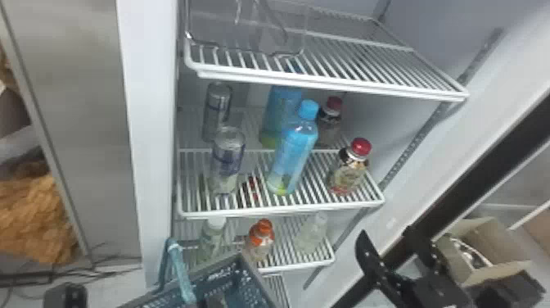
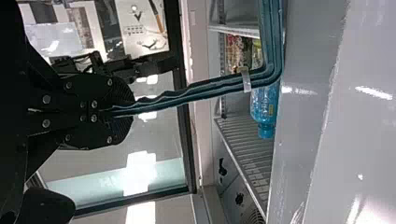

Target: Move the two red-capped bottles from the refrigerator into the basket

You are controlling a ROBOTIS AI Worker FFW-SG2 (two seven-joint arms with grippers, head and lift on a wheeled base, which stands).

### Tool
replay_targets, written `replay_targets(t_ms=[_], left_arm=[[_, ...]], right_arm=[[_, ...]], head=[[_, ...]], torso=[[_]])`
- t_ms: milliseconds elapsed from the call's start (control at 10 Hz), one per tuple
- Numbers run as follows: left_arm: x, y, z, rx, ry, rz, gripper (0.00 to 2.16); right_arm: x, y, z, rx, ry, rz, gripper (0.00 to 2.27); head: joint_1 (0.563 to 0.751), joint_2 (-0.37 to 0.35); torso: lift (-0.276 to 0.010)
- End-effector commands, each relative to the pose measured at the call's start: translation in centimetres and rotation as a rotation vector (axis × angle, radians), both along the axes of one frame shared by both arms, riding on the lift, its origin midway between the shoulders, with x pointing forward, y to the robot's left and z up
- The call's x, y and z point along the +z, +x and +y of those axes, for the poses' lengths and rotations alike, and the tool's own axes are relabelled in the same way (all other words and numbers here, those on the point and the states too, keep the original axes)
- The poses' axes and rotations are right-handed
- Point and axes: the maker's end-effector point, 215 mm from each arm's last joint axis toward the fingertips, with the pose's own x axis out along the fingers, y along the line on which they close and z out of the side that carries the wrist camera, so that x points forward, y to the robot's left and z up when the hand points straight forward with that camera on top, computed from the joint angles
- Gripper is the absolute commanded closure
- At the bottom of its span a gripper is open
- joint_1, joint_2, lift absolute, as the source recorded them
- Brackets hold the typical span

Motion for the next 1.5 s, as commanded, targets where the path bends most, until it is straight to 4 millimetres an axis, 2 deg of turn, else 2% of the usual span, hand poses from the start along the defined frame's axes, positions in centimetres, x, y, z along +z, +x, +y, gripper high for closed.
replay_targets(t_ms=[0,700,1100,1400], left_arm=[[0.0,0.0,0.0,-0.001,0.001,-0.002,1.17],[0.1,0.2,0.0,-0.001,0.004,-0.006,1.17],[0.1,0.2,0.0,-0.006,0.006,-0.009,1.17],[0.2,0.3,0.1,-0.009,0.01,-0.013,1.17]], right_arm=[[-0.4,1.0,0.0,0.001,0.0,0.005,0.16],[-0.8,5.4,-1.1,-0.021,-0.009,-0.034,0.16],[-1.4,8.5,0.0,0.003,0.021,-0.04,0.16],[-0.6,11.1,-0.6,-0.005,0.031,-0.076,0.16]], head=[[0.695,-0.35],[0.695,-0.35],[0.695,-0.35],[0.695,-0.35]], torso=[[0.0],[0.0],[0.0],[0.0]])
